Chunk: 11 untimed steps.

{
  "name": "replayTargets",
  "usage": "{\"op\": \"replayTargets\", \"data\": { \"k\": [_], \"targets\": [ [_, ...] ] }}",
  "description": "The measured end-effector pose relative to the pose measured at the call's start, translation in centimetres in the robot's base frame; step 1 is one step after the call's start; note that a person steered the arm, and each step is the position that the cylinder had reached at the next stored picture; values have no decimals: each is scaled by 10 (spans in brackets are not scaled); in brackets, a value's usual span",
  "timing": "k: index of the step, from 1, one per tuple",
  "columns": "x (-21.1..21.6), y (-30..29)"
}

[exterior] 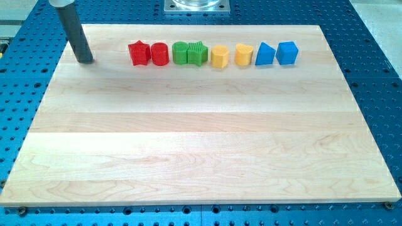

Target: Move the red star into the red circle

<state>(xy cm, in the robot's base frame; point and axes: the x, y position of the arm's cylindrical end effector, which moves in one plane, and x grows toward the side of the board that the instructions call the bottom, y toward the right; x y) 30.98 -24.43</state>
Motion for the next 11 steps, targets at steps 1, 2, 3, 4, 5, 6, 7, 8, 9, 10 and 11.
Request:
{"op": "replayTargets", "data": {
  "k": [1,2,3,4,5,6,7,8,9,10,11],
  "targets": [
    [0,0],
    [0,4],
    [-27,55],
    [-51,72],
    [-69,78],
    [-83,111],
    [-76,119],
    [-85,177],
    [-92,209],
    [-88,209],
    [-79,174]
  ]
}}
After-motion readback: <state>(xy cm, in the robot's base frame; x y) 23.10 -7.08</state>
